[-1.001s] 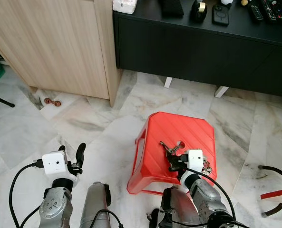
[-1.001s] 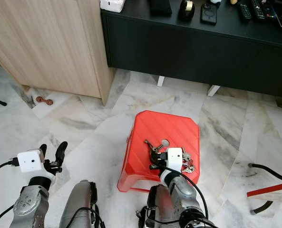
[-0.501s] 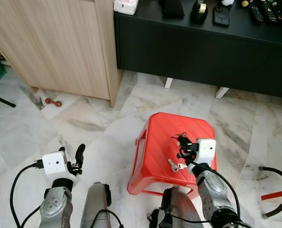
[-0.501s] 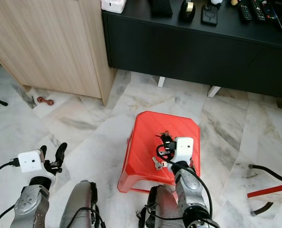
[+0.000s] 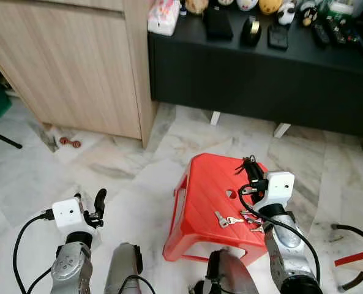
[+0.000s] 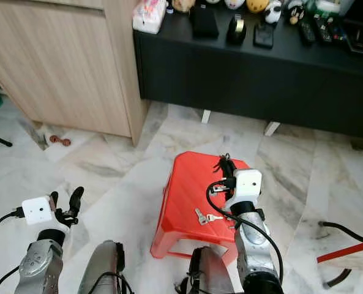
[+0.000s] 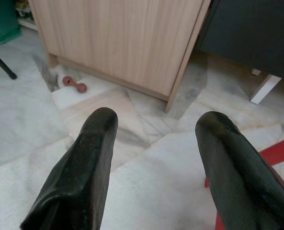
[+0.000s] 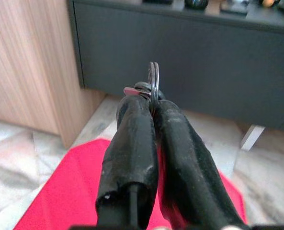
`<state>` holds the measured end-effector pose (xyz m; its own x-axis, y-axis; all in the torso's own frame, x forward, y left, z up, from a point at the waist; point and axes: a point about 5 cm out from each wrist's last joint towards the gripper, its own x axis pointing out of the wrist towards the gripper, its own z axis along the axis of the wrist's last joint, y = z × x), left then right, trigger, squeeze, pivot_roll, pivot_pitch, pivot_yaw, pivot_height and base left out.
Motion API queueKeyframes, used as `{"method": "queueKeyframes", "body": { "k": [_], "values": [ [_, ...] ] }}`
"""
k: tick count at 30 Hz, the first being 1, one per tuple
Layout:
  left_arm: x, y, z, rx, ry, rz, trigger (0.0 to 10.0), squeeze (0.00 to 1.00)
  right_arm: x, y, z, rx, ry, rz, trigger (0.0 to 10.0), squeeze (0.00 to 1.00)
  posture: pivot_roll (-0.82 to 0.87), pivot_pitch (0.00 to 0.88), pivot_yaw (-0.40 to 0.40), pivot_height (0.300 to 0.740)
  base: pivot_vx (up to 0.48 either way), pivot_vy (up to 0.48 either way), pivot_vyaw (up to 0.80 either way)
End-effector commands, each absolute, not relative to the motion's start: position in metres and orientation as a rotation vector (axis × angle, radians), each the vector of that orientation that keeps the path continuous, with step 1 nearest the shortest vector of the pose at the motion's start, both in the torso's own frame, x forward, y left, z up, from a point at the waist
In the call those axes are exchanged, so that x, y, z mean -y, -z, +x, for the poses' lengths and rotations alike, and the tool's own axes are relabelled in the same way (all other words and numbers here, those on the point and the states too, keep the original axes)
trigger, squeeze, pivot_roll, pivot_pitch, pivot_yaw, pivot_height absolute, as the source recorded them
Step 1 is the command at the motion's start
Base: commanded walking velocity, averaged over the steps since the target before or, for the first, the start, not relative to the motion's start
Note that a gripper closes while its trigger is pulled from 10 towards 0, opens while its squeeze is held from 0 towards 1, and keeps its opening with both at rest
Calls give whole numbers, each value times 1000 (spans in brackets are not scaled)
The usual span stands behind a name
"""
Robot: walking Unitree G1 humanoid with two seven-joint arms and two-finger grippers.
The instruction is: Hang keys on a hook
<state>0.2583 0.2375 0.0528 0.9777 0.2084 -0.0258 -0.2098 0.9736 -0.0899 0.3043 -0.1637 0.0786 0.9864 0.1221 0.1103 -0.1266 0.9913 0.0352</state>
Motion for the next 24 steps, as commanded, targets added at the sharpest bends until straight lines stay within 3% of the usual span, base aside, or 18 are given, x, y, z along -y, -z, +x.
{"method": "queueKeyframes", "body": {
  "k": [1,13,24],
  "values": [
    [-242,-45,254,-46,-226,-102,10000,0,166,-77,301,90,-117,49,10000,0,222,90,-120,619,0,0,0],
    [-238,-31,257,-84,-203,-153,10000,0,179,-77,305,58,-27,76,10000,0,194,18,-84,619,0,0,0],
    [-238,-29,262,-89,-179,-149,10000,0,177,-77,309,35,-29,75,10000,0,190,24,-73,619,0,0,0]
  ]
}}
